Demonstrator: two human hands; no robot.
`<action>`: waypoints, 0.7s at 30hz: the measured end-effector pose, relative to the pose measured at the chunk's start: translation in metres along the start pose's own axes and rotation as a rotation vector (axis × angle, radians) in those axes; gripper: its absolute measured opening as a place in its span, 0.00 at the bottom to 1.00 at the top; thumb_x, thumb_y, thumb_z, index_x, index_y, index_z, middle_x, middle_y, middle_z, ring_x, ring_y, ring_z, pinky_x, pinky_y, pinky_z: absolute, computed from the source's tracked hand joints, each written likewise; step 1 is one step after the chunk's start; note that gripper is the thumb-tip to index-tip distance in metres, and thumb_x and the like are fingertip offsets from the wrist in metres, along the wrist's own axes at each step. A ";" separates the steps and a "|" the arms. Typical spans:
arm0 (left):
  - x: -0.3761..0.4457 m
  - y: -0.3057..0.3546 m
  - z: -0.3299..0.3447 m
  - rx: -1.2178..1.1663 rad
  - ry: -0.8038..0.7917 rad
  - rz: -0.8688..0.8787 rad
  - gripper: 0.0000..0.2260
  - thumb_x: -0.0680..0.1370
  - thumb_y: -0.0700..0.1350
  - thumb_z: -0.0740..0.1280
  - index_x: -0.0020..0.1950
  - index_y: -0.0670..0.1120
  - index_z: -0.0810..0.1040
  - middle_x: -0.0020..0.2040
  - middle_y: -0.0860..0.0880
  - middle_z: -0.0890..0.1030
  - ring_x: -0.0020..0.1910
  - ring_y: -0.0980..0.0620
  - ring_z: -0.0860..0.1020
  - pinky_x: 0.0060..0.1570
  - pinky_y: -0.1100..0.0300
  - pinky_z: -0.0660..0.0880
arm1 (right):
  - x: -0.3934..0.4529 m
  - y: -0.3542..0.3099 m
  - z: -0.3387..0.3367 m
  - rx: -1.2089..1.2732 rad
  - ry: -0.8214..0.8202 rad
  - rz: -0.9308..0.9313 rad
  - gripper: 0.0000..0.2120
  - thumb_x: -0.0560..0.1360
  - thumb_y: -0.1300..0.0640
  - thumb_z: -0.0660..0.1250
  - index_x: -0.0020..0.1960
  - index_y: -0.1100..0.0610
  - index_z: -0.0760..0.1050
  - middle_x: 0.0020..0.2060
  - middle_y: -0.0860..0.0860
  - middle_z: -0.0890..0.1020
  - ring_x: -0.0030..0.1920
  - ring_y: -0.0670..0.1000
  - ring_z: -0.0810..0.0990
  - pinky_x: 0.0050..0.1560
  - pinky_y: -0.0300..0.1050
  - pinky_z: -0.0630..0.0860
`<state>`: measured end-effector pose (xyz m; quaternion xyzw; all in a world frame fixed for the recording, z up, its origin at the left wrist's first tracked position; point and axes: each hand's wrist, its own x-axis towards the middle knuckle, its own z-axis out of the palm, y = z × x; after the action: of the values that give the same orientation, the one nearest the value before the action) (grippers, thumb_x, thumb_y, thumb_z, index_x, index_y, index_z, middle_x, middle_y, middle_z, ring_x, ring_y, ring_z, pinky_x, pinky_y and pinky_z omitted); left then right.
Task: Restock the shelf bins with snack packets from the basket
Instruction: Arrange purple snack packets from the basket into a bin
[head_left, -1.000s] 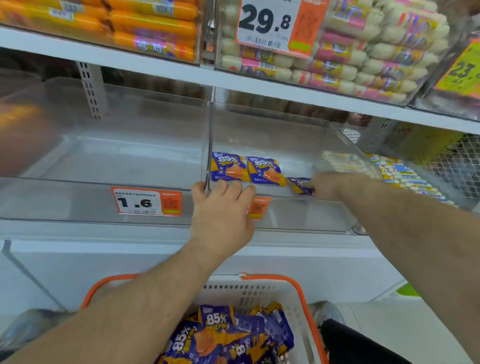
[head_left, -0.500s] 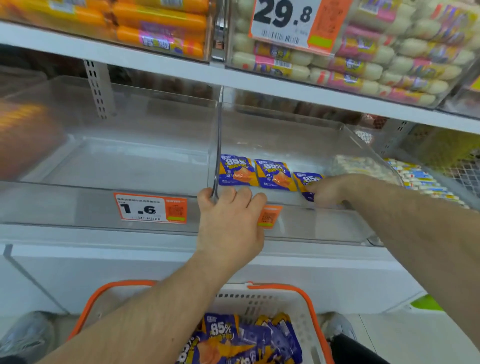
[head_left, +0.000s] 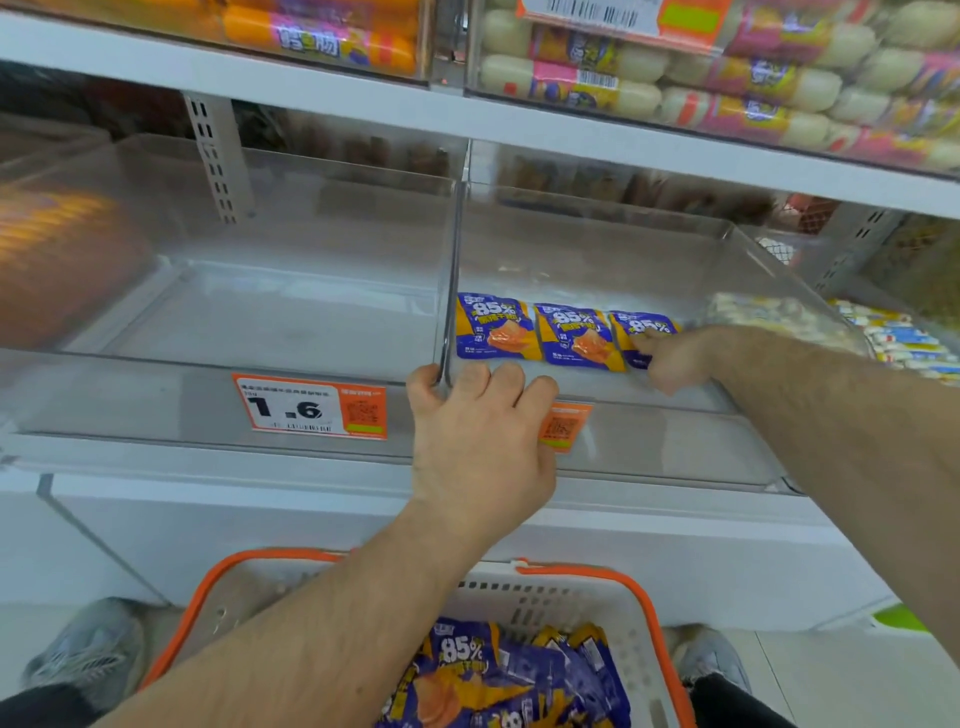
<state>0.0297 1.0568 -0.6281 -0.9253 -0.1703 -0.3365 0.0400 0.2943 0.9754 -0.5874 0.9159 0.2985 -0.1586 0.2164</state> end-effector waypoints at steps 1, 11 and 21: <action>0.000 0.000 0.000 0.001 -0.003 0.000 0.17 0.66 0.49 0.58 0.49 0.49 0.80 0.43 0.49 0.79 0.43 0.45 0.77 0.54 0.43 0.64 | 0.000 0.001 0.001 0.039 0.011 0.002 0.34 0.79 0.64 0.59 0.80 0.61 0.47 0.79 0.58 0.54 0.69 0.57 0.68 0.59 0.43 0.71; 0.013 0.010 -0.042 -0.017 -0.441 -0.092 0.27 0.74 0.54 0.63 0.73 0.53 0.65 0.73 0.48 0.65 0.74 0.44 0.58 0.68 0.34 0.51 | -0.072 -0.004 -0.011 0.359 0.400 0.023 0.15 0.76 0.61 0.61 0.59 0.62 0.79 0.60 0.61 0.79 0.60 0.62 0.76 0.58 0.48 0.75; -0.053 -0.031 -0.087 -0.076 -0.846 0.281 0.22 0.76 0.53 0.63 0.70 0.54 0.70 0.68 0.49 0.69 0.69 0.47 0.61 0.65 0.48 0.59 | -0.176 -0.115 0.075 0.489 1.281 -0.565 0.07 0.64 0.60 0.58 0.34 0.60 0.73 0.33 0.57 0.74 0.35 0.59 0.73 0.37 0.48 0.66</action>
<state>-0.0724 1.0541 -0.5959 -0.9965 -0.0319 0.0743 -0.0219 0.0756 0.9379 -0.6119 0.7395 0.5467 0.2951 -0.2592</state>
